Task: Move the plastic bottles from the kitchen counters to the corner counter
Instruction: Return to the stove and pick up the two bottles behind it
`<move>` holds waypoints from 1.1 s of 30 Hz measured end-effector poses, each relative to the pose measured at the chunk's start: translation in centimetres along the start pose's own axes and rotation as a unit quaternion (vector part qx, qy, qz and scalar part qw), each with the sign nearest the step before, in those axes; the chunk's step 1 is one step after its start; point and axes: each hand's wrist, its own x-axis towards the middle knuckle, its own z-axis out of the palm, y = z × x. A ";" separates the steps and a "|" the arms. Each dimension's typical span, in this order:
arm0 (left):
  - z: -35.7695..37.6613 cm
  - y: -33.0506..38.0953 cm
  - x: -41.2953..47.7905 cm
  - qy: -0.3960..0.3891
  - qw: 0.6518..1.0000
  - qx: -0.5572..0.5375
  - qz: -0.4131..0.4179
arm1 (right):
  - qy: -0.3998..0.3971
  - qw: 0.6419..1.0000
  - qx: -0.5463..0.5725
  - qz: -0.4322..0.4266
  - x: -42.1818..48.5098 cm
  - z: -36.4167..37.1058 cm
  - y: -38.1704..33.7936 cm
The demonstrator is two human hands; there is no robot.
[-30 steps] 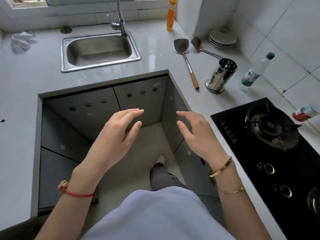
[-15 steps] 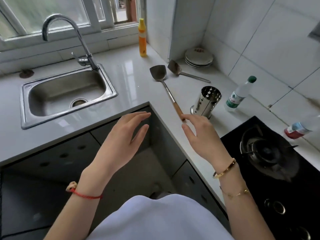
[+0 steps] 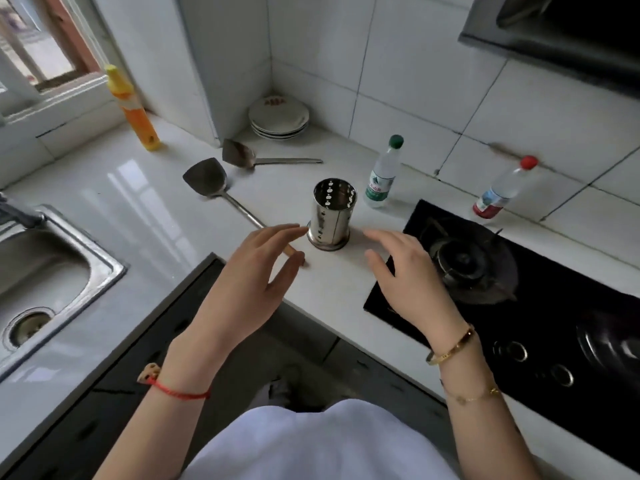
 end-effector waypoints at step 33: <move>5.8 -1.1 22.2 -0.148 0.958 -0.030 0.243 | 0.187 0.952 -0.034 0.241 4.5 -1.8 4.4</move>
